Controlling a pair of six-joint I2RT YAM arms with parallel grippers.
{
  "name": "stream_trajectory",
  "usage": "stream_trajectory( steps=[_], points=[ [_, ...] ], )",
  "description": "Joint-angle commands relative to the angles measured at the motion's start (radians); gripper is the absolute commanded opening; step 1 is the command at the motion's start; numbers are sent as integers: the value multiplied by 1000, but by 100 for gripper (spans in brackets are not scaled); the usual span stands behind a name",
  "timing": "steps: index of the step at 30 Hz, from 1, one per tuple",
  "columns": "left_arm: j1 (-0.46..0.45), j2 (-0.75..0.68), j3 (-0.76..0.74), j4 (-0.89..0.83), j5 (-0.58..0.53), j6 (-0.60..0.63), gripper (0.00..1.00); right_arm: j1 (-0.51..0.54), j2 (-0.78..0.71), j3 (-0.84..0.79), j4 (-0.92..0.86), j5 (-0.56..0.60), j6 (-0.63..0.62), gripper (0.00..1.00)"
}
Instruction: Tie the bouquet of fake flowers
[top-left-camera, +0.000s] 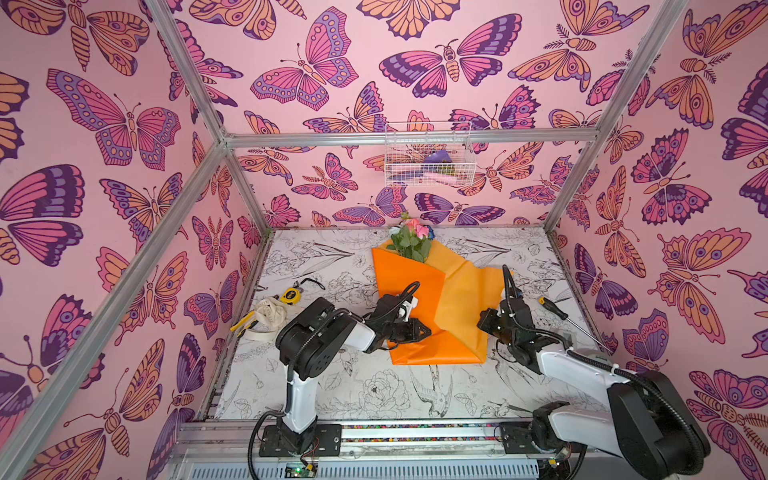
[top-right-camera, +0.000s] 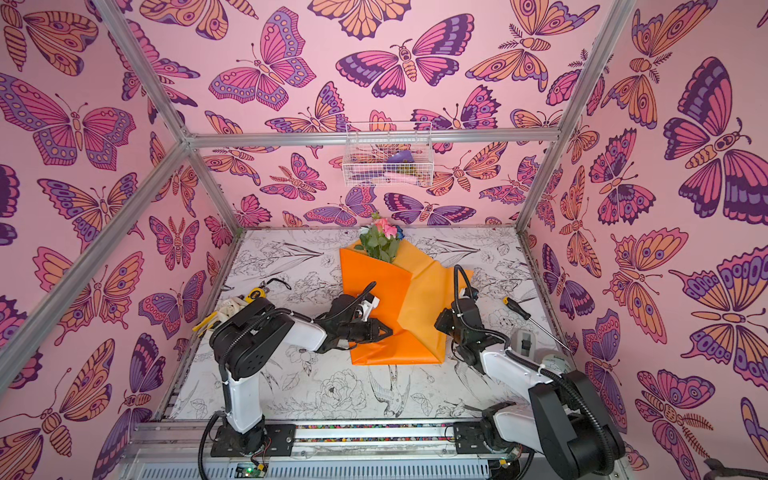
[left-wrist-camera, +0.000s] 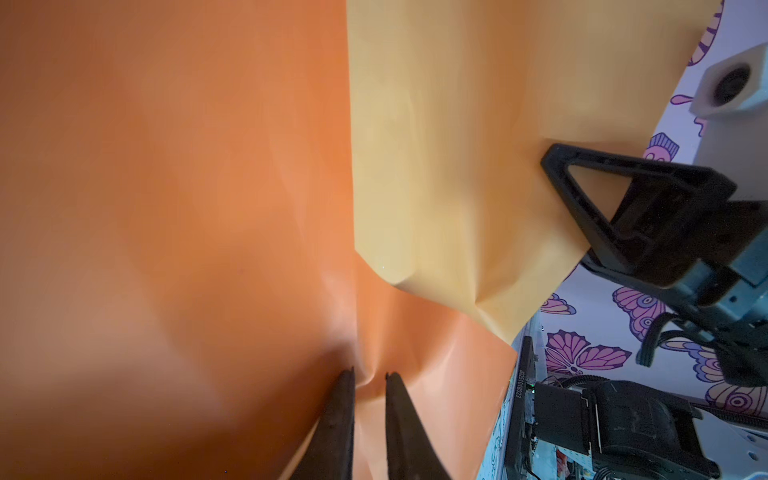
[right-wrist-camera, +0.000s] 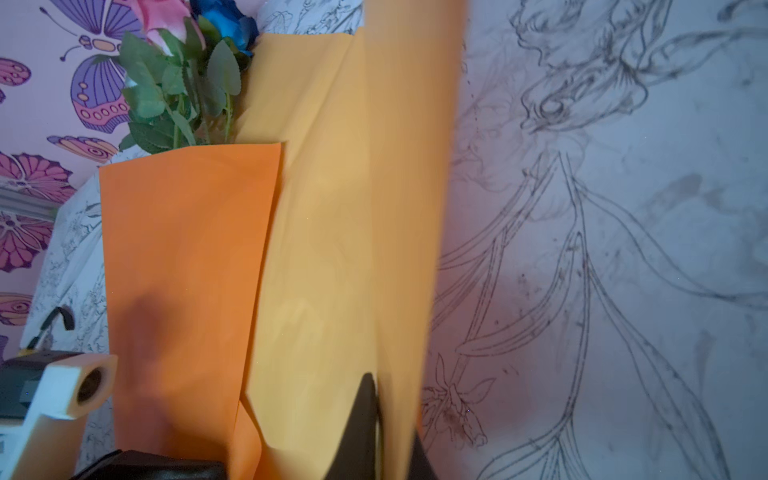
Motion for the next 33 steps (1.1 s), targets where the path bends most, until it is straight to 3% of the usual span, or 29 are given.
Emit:
stream_trajectory(
  steps=[1, 16, 27, 33],
  points=[
    [-3, 35, -17, -48, -11, 6, 19, -7, 0, 84, -110, -26, -73, 0],
    [-4, 69, -6, -70, -8, -5, 19, 57, 74, 367, -305, -207, -67, 0],
    [-6, 79, -5, -67, -10, -1, 18, 246, 122, 585, -464, -127, -87, 0],
    [-10, 60, -12, -65, -5, -2, 18, 273, 211, 675, -636, 47, -70, 0]
  ],
)
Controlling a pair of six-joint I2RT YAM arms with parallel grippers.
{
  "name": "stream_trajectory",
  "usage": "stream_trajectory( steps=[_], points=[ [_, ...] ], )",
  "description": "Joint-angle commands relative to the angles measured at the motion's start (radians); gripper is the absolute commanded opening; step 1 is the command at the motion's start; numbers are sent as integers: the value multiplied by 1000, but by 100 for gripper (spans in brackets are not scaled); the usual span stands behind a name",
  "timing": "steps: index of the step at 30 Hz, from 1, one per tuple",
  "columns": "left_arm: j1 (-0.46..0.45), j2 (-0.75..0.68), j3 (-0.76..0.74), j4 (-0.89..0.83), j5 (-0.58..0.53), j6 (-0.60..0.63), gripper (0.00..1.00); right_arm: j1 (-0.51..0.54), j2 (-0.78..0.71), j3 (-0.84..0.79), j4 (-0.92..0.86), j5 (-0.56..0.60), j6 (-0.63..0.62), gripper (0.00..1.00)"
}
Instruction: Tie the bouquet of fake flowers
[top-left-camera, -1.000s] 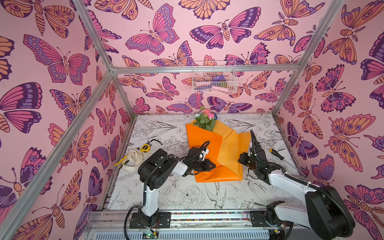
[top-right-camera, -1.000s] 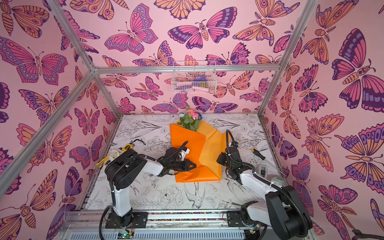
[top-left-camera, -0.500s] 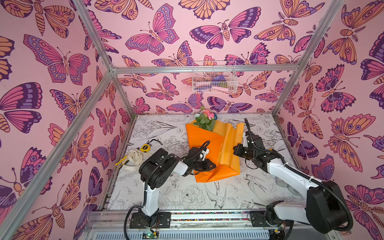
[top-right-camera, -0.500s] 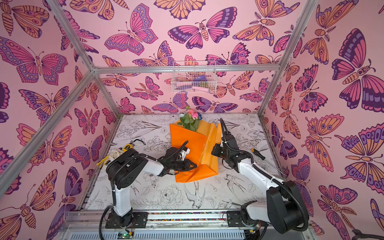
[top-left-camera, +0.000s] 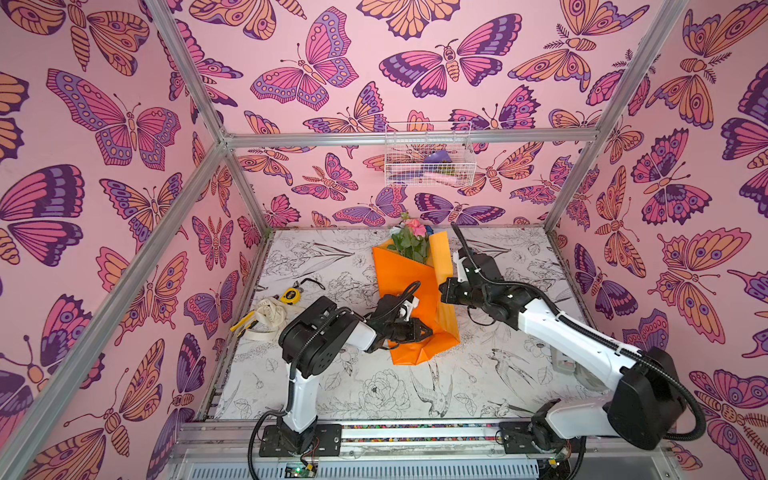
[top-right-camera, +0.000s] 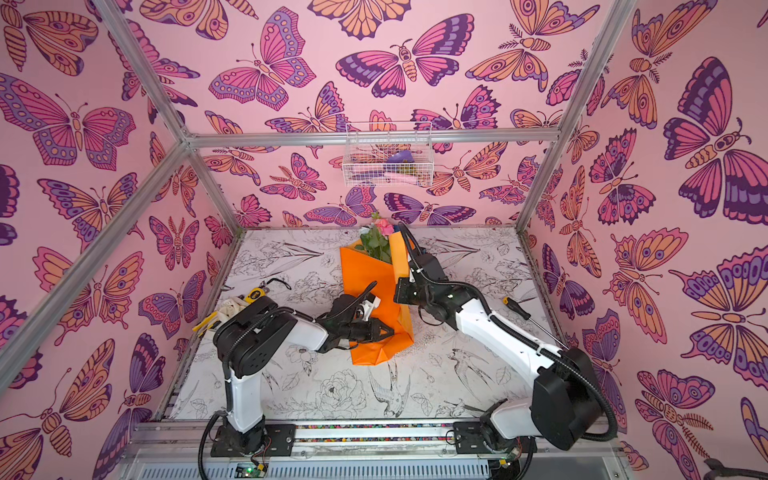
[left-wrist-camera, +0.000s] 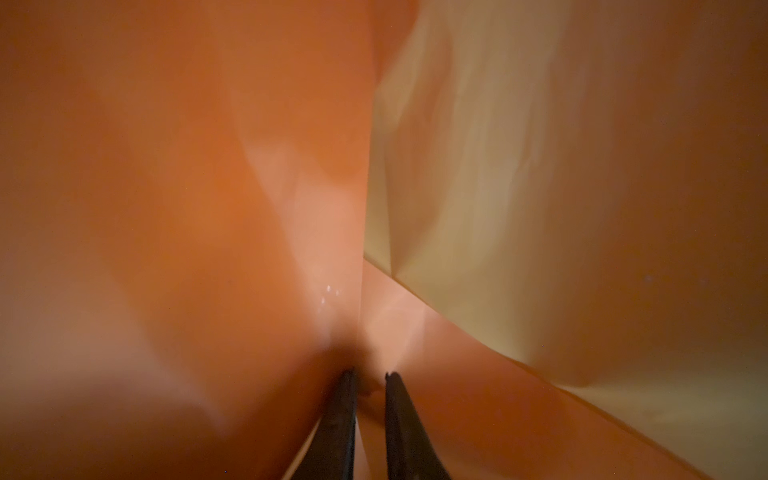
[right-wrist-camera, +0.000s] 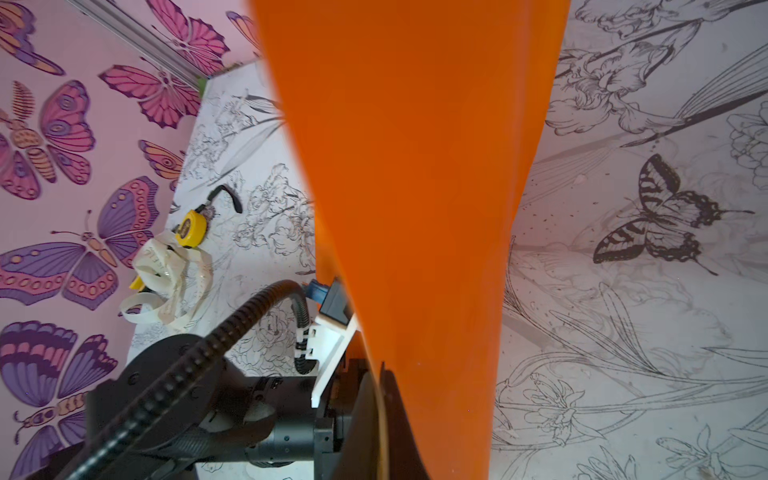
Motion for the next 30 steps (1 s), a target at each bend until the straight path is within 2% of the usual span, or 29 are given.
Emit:
stream_trajectory(
  steps=[1, 3, 5, 10, 16, 25, 30],
  points=[
    [-10, 26, -26, -89, -22, 14, 18, 2, 23, 35, -152, 166, 8, 0],
    [-12, 7, -30, -88, -21, 19, 18, -2, 16, 27, -215, 281, 23, 0],
    [-11, -9, -31, -87, -19, 26, 19, -18, -4, -6, -233, 327, 28, 0],
    [-12, -33, -19, -87, 18, 65, 19, -76, -53, -131, -176, 299, 60, 0],
    [-13, -75, -17, -100, 68, 111, 19, -117, -27, -216, -146, 283, 85, 0],
    [-13, -152, -39, -212, 90, 161, 19, -147, 39, -261, -116, 218, 98, 0],
    [-12, -197, -26, -365, 73, 246, 19, -155, 19, -282, -126, 224, 101, 0]
  ],
)
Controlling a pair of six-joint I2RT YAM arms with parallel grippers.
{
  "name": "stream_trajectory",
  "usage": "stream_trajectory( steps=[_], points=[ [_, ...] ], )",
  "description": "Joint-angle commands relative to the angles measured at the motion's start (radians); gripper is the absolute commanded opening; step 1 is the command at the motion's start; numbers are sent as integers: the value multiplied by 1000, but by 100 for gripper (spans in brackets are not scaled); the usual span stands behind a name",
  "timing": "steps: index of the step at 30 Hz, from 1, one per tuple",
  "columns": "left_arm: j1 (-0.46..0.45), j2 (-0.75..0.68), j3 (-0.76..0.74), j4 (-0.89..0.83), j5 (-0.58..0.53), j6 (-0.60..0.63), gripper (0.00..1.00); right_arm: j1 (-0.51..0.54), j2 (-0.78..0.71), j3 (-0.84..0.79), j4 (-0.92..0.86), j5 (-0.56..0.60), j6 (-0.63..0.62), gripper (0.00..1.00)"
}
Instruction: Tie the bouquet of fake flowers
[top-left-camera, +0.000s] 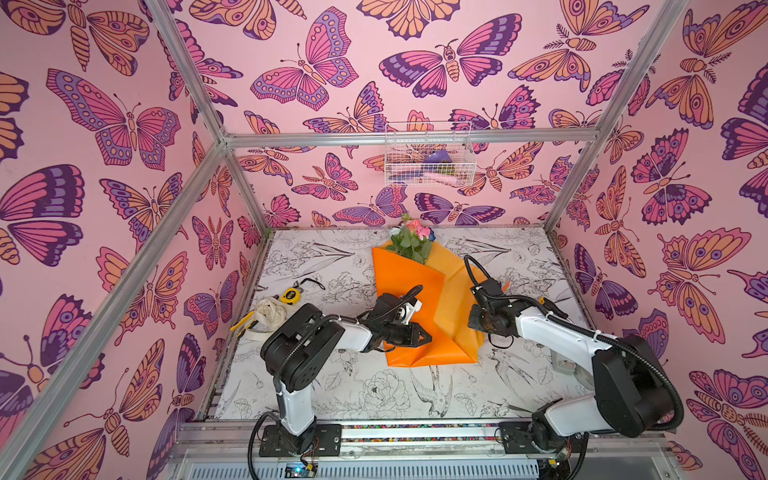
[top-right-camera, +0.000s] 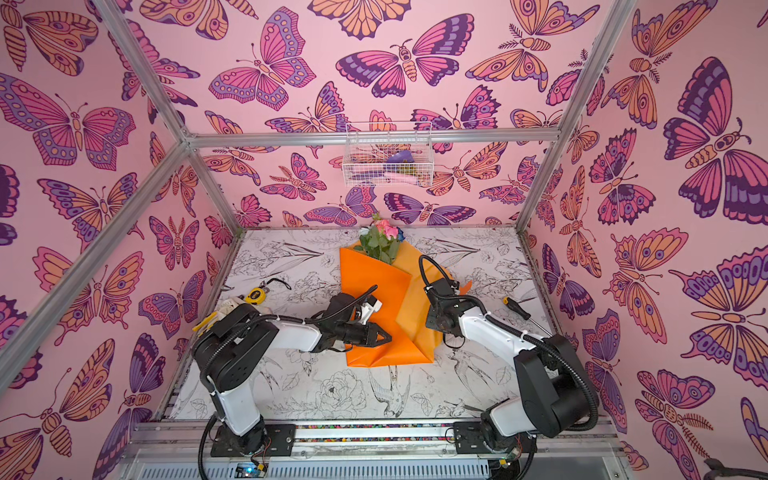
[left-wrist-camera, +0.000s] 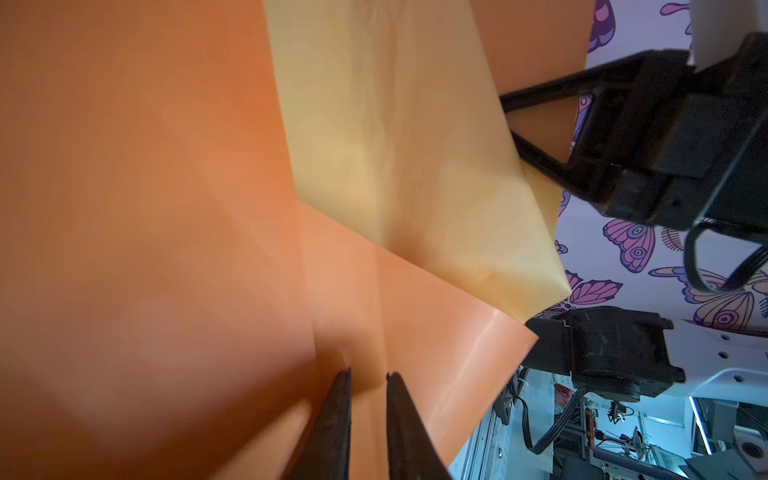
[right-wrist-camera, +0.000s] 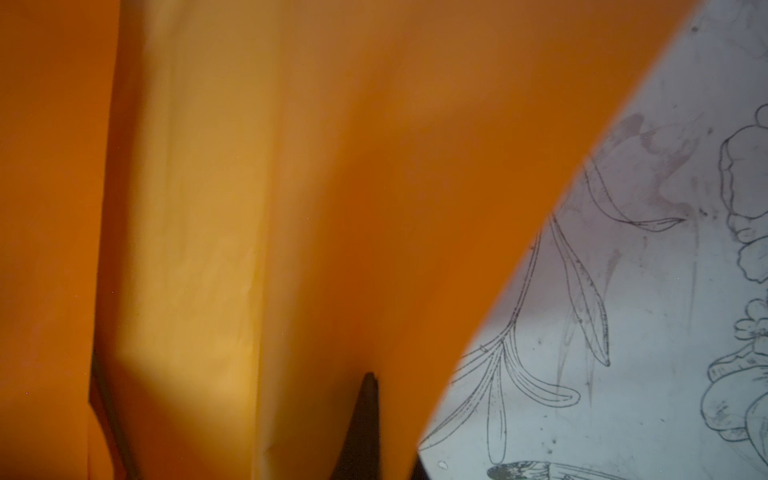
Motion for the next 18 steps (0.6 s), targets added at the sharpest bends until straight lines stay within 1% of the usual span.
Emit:
stream_trajectory(
  steps=[1, 9, 13, 15, 18],
  points=[
    [-4, -45, -4, -149, -6, 95, 19, -12, -18, -21, -10, -4, 18, 0],
    [-2, -141, 20, -371, -105, 211, 19, -27, -62, -64, -17, -4, 21, 0],
    [-3, -183, 23, -412, -69, 242, 18, -27, -75, -90, 4, -6, 24, 0],
    [-8, -198, 21, -428, -49, 248, 16, -28, -76, -96, 8, -9, 27, 0],
    [-32, -199, 7, -438, -33, 259, 15, -28, -74, -96, 9, -10, 30, 0]
  ],
)
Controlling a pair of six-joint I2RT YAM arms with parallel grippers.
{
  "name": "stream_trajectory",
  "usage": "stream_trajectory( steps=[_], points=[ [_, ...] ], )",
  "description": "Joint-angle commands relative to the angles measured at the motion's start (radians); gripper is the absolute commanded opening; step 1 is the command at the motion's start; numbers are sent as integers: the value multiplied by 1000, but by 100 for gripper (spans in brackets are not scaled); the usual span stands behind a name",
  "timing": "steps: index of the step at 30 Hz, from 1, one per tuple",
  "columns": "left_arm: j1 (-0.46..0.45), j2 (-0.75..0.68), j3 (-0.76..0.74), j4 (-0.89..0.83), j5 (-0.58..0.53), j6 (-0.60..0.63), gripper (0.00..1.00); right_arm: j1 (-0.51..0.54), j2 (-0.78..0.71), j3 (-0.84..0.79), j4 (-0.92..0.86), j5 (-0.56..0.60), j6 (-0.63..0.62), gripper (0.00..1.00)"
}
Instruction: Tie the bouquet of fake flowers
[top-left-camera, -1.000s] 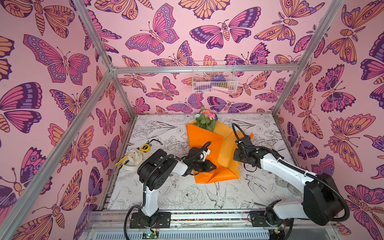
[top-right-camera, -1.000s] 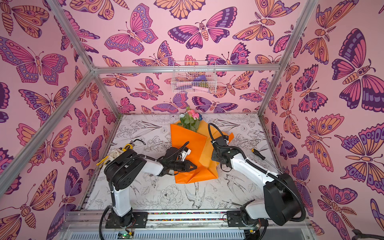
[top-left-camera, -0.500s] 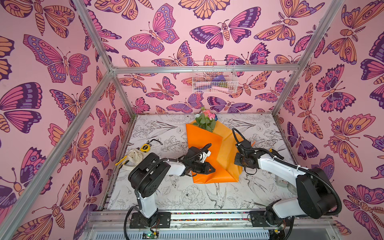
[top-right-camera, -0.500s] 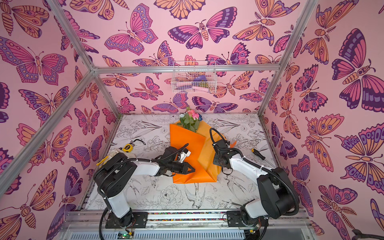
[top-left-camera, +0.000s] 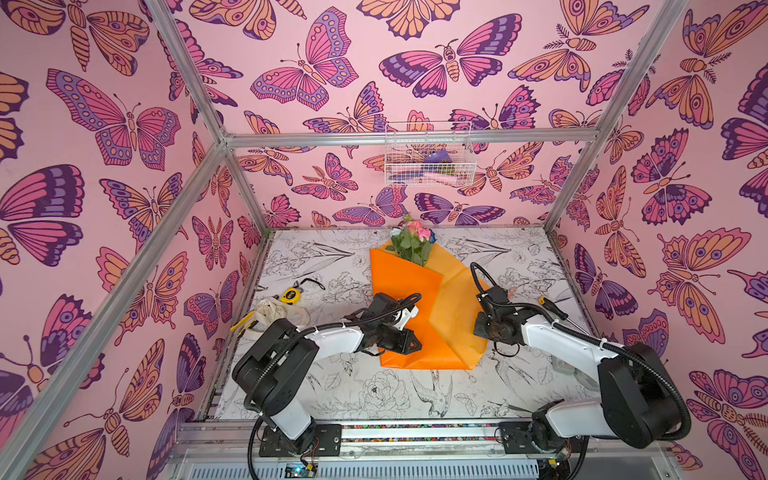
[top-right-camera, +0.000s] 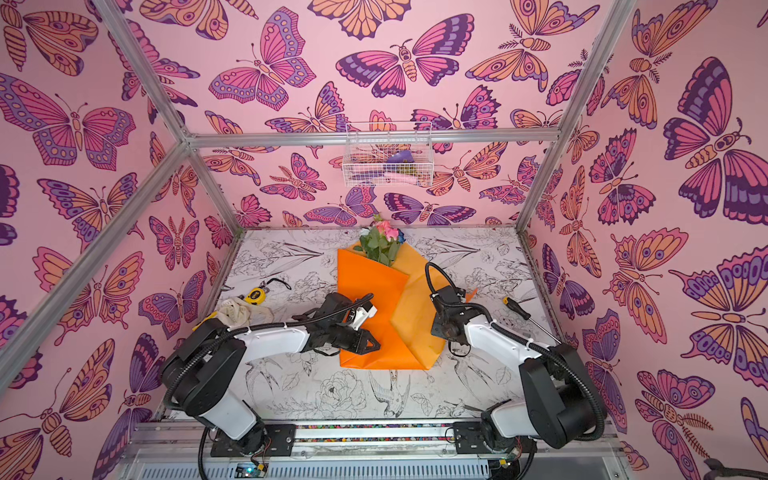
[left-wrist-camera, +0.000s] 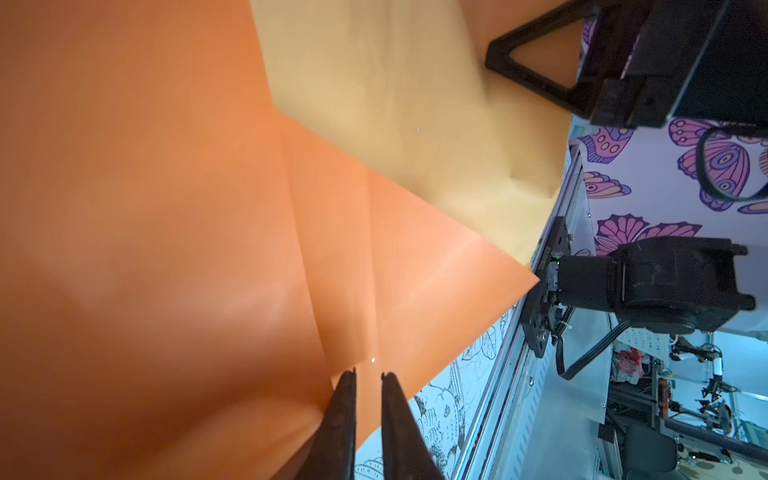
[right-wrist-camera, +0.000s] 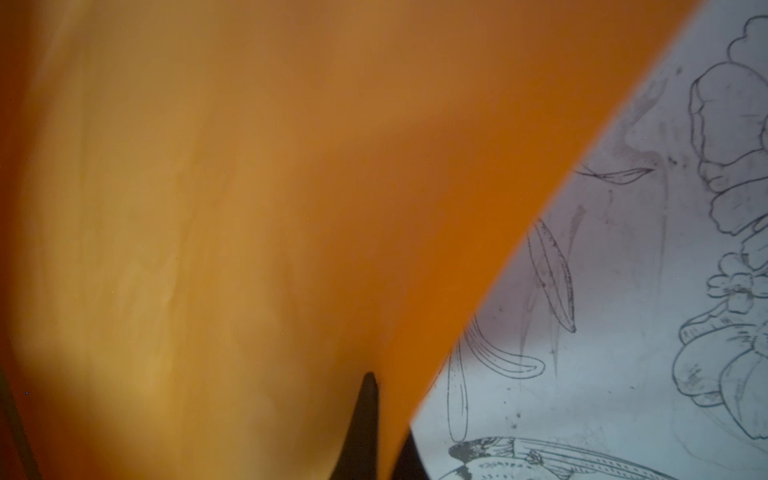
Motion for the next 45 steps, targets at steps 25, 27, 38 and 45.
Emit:
stream_trajectory(
  steps=[25, 27, 38, 45],
  points=[
    [-75, 203, 81, -58, 52, 90, 11, 6, -156, 71, 56, -192, 9, 0],
    [-77, 206, 86, -57, 52, 87, 11, 19, -151, 97, 67, -203, -1, 0],
    [-78, 53, 91, -45, 66, -66, 19, 93, -19, 233, 57, -183, -96, 0],
    [-52, -70, 80, -72, -14, -173, 20, 95, 16, 270, 52, -196, -116, 0]
  ],
)
